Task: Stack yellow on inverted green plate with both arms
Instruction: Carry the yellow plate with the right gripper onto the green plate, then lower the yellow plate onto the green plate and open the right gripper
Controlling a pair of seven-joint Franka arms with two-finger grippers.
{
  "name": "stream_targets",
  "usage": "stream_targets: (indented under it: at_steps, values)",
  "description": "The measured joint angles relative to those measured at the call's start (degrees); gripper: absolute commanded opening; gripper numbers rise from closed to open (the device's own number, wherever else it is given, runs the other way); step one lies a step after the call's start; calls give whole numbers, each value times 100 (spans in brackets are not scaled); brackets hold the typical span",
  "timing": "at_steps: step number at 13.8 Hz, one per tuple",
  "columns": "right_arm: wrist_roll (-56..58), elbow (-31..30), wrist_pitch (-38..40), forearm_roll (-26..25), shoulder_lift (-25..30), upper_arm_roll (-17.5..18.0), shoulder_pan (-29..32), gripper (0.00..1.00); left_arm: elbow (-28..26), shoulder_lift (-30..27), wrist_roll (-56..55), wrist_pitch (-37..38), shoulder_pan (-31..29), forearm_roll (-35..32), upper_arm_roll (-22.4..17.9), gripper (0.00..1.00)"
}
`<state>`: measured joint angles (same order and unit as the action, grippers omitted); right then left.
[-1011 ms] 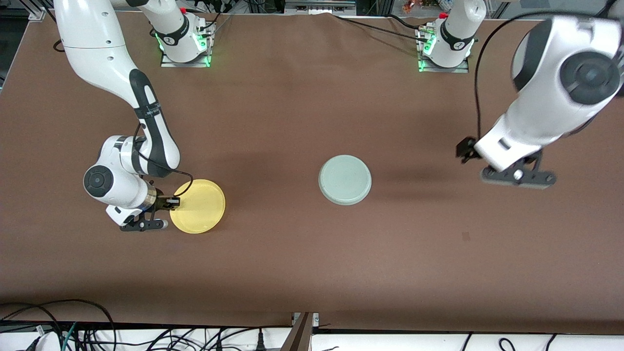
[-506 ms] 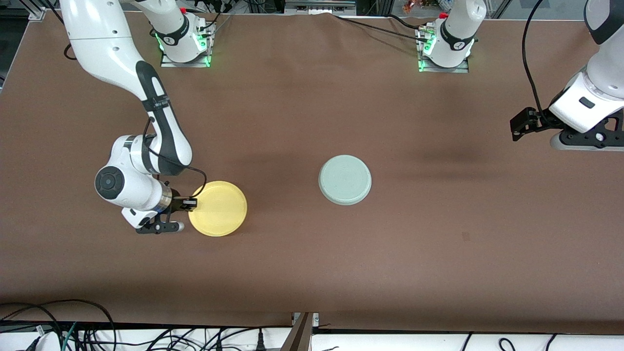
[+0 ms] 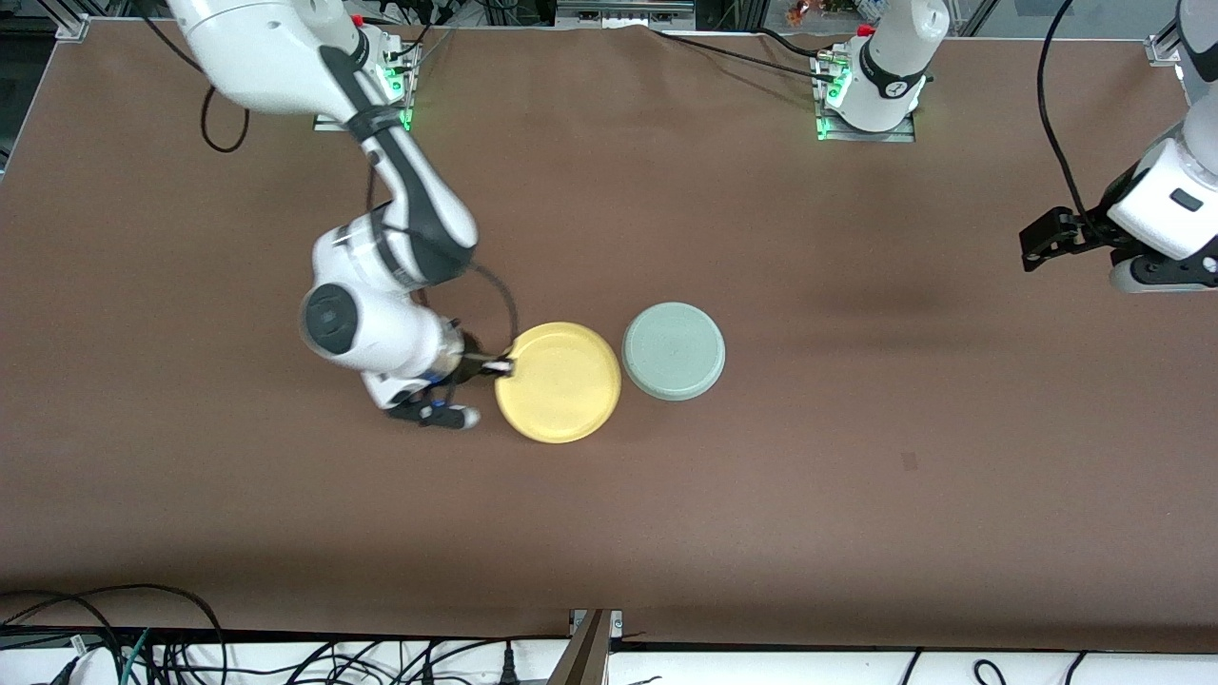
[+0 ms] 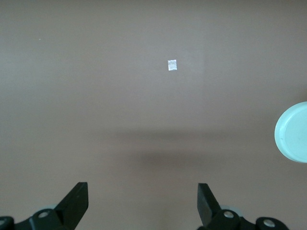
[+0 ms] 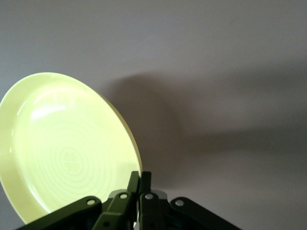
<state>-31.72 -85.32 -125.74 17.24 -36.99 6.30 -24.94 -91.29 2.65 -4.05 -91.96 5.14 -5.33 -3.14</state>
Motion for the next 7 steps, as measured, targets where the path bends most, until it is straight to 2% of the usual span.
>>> stream_targets:
  at_steps: [4, 7]
  values:
    - [-1201, -237, -1084, -4, -206, -32, -1308, 0, 13, -10, 27, 4, -349, 340, 102, 100]
    - [-1337, -642, -1880, -4, -374, -120, -1654, 0, -34, -101, 157, 31, -534, 370, 194, 100]
